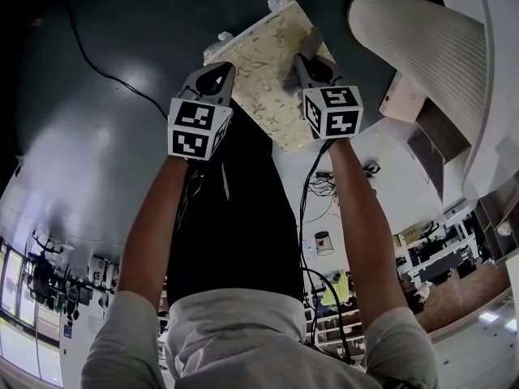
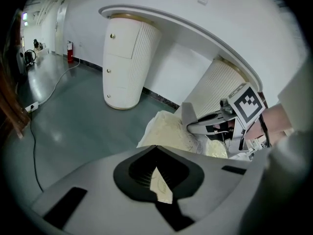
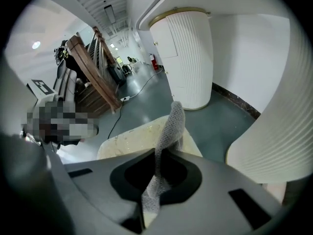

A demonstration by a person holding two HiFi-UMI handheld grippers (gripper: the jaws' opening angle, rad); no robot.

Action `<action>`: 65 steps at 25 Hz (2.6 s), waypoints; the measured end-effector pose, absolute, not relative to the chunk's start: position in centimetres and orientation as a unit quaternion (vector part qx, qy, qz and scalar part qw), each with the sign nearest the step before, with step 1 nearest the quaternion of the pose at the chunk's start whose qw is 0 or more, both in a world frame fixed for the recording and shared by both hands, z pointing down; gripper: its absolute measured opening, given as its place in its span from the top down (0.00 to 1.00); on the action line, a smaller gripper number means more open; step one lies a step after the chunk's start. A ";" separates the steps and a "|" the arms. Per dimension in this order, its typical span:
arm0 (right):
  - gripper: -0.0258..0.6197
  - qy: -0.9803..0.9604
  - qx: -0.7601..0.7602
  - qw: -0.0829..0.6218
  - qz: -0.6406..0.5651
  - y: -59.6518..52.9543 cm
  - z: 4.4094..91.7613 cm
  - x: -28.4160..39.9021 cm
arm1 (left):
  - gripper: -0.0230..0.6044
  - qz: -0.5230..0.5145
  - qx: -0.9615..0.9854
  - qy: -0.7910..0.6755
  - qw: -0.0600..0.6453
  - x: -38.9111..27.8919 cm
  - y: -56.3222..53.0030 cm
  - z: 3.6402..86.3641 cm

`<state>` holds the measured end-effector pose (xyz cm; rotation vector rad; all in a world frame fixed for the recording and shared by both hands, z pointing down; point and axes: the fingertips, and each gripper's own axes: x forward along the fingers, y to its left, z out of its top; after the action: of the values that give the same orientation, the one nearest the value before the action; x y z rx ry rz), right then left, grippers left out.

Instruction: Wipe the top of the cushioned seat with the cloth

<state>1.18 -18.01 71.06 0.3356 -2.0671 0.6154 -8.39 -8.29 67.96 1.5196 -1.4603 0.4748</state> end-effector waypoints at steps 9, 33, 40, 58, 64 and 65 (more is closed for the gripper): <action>0.93 -0.834 0.144 0.481 0.231 -22.3 71.3 1.4 | 0.94 0.170 0.591 -0.622 0.484 -9.5 -8.5 68.6; 0.93 -0.834 0.123 0.481 0.240 -22.0 71.5 -6.9 | 0.94 0.123 0.527 -0.672 0.506 -14.3 -3.0 68.7; 0.93 -0.834 0.105 0.491 0.229 -18.3 71.7 -7.6 | 0.94 0.123 0.528 -0.672 0.506 -14.7 -0.2 68.9; 0.93 -0.833 0.067 0.510 0.205 -7.6 70.6 -9.7 | 0.94 0.120 0.514 -0.686 0.501 -16.4 9.7 67.5; 0.93 -0.828 0.057 0.523 0.194 -4.7 71.1 -10.0 | 0.94 0.120 0.521 -0.686 0.494 -16.7 12.1 67.3; 0.93 -0.827 0.056 0.525 0.193 -4.3 71.1 -10.1 | 0.94 0.118 0.518 -0.688 0.495 -16.8 12.6 67.3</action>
<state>-10.09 -4.30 71.10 0.1348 -1.9782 0.4628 -16.84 12.57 67.29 1.2557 -1.6678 0.2851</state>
